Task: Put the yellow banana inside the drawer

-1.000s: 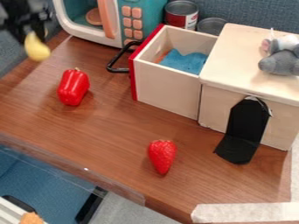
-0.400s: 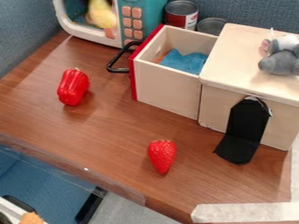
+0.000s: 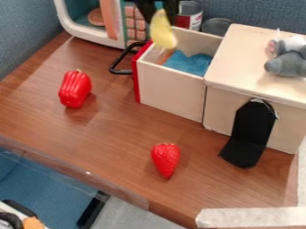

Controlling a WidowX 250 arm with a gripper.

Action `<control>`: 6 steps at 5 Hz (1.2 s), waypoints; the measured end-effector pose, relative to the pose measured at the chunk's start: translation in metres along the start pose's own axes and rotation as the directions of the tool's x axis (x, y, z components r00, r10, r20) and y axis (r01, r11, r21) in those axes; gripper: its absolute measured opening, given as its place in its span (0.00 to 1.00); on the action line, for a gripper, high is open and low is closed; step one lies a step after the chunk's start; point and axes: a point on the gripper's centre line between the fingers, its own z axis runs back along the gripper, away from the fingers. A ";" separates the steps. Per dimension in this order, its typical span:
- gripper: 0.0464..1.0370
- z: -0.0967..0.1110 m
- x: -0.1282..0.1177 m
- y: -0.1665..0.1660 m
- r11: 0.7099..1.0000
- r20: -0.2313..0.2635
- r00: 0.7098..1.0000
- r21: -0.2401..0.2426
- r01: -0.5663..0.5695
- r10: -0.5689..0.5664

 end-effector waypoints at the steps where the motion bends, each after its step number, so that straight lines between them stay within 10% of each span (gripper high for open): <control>1: 0.48 -0.001 0.004 -0.003 1.000 -0.021 1.000 -0.018 -0.012 0.011; 3: 0.98 -0.005 0.008 0.001 0.998 -0.017 0.998 0.004 -0.055 0.056; 4: 0.97 -0.004 0.013 0.002 0.997 -0.009 0.997 0.017 -0.074 0.074; 6: 0.97 -0.030 0.022 0.011 0.967 -0.057 0.981 0.188 -0.172 0.186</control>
